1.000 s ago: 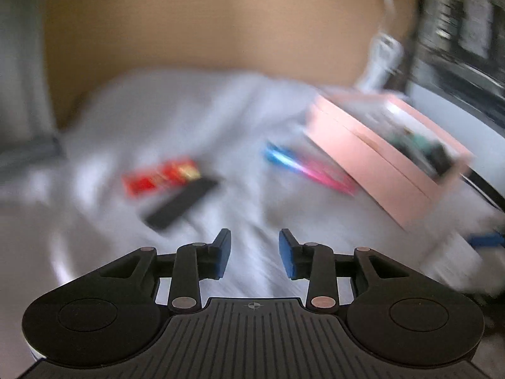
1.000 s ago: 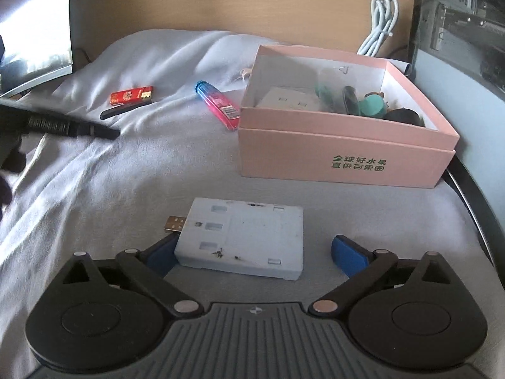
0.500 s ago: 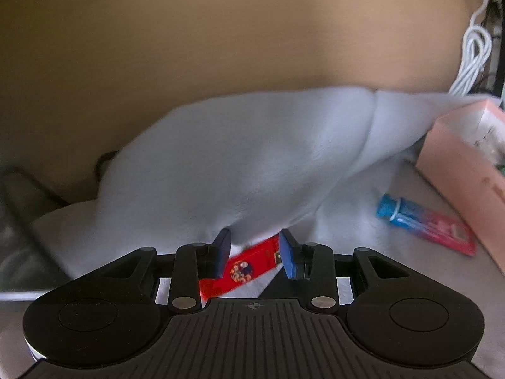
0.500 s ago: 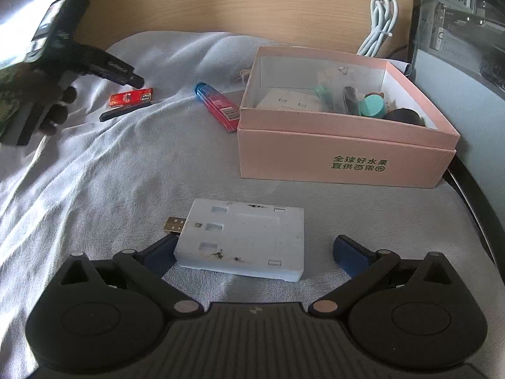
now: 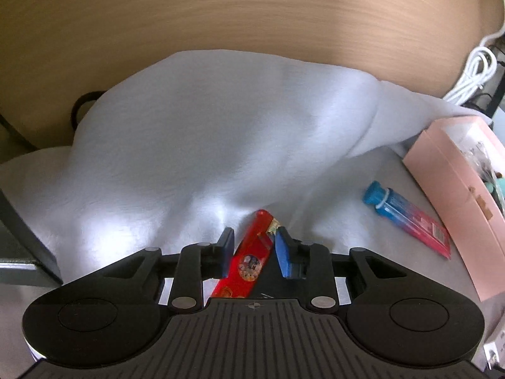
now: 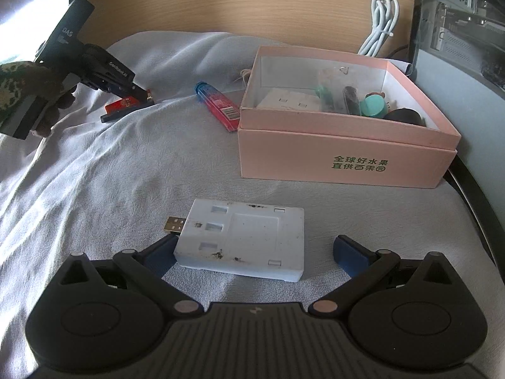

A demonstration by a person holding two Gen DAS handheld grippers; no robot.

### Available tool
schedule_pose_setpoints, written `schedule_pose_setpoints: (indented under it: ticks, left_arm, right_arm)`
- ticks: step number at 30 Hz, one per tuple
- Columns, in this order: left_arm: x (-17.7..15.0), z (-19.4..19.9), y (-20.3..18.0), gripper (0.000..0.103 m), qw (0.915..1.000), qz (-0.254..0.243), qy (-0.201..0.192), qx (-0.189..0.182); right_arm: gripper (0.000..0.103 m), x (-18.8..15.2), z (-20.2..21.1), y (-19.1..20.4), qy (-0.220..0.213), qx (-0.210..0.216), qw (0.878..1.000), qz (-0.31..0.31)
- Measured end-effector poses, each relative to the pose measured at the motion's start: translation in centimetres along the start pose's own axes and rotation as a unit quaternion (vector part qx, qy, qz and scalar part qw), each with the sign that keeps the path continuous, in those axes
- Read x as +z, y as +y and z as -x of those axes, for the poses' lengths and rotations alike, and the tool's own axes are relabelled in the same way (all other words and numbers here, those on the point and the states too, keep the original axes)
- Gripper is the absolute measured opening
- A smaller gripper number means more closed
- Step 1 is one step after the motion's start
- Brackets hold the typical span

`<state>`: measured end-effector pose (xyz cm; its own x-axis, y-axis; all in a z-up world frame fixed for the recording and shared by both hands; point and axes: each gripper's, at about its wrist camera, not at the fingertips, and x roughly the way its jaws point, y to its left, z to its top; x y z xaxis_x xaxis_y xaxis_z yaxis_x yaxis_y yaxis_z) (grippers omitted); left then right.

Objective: Organize rigid objects
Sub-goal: 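Grasp the red lighter with the left gripper while the right holds the power bank, then set the red lighter and power bank down on the cloth, opening both grippers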

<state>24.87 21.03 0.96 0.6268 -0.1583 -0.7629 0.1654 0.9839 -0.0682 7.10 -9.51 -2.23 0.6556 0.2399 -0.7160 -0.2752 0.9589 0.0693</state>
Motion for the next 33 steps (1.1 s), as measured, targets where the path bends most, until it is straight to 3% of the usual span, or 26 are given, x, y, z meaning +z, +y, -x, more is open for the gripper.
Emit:
schedule_pose_setpoints:
  ticks: [7,10,16,25,29,33]
  left_arm:
    - [-0.2,-0.3,0.7,0.038,0.9994,0.032,-0.012,-0.004]
    - [-0.8,0.2,1.0,0.035,0.9981,0.054,-0.003,-0.029]
    - [-3.3,2.9,0.2,0.032,0.9956,0.043,0.001,-0.083]
    - [-7.2,5.0,-5.9,0.030,0.9949,-0.021,0.004,-0.099]
    - [-8.8,5.3,-8.7,0.030,0.9910,-0.031,0.018,-0.129]
    - [-10.2,6.3,-11.5,0.030,0.9922,-0.060,0.011,-0.108]
  right_arm:
    - [0.103,0.0,0.0,0.0,0.000,0.000,1.000,0.000]
    - [0.103,0.0,0.0,0.0,0.000,0.000,1.000,0.000]
    - [0.103,-0.1,0.0,0.1,-0.001,0.001,1.000,-0.002]
    - [0.103,0.0,0.0,0.1,0.000,0.001,1.000,-0.001]
    - [0.103,0.1,-0.1,0.2,0.001,0.003,1.000,0.001]
    - [0.103,0.2,-0.2,0.0,0.004,0.015,1.000,0.010]
